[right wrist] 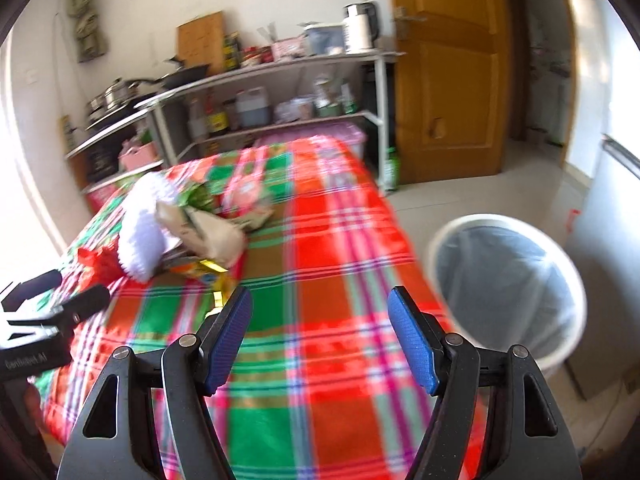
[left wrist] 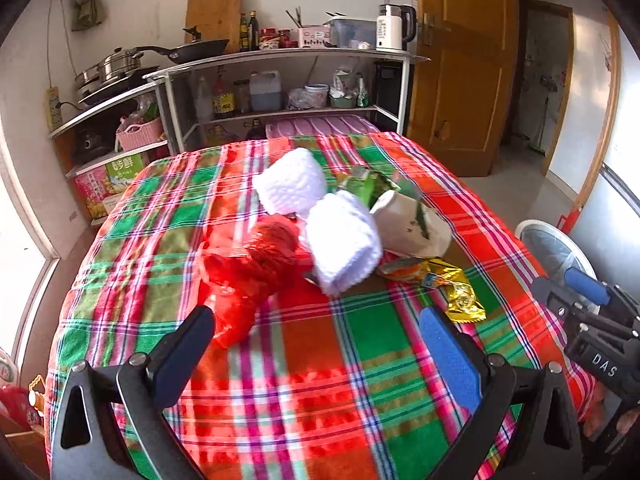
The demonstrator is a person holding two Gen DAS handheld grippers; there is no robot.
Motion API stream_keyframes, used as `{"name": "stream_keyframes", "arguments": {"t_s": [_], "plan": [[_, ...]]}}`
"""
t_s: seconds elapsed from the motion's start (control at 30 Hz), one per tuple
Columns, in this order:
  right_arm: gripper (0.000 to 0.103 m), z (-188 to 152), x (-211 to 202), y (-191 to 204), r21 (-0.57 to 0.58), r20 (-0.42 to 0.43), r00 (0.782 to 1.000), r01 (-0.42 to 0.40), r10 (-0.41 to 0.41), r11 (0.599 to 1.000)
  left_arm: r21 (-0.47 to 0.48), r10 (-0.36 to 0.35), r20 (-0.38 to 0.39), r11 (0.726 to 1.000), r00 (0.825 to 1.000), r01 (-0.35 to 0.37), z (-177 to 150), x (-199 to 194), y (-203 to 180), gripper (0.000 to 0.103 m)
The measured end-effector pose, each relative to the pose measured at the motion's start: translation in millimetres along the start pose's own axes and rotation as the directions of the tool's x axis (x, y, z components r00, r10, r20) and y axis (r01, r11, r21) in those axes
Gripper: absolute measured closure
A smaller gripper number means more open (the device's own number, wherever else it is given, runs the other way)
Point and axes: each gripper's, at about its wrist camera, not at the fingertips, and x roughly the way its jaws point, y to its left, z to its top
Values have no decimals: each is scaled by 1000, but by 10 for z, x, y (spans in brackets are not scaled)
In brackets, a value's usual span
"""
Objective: Collect trash
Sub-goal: 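Grasp the red plastic bag with the left tool while the right tool grasps the gold foil wrapper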
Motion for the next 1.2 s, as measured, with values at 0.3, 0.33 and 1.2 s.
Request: {"name": "stream_keyframes", "arguments": {"t_s": [0.3, 0.33, 1.2], "plan": [[32, 87, 505, 483, -114, -100, 989, -123, 111, 986, -86, 20, -58, 996, 998, -25, 79, 258, 653, 0], [32, 108, 566, 511, -118, -111, 987, -127, 114, 985, -78, 18, -64, 997, 998, -23, 88, 294, 677, 0], [80, 141, 956, 601, -115, -233, 962, -171, 140, 979, -67, -159, -185, 987, 970, 149, 200, 917, 678, 33]]}}
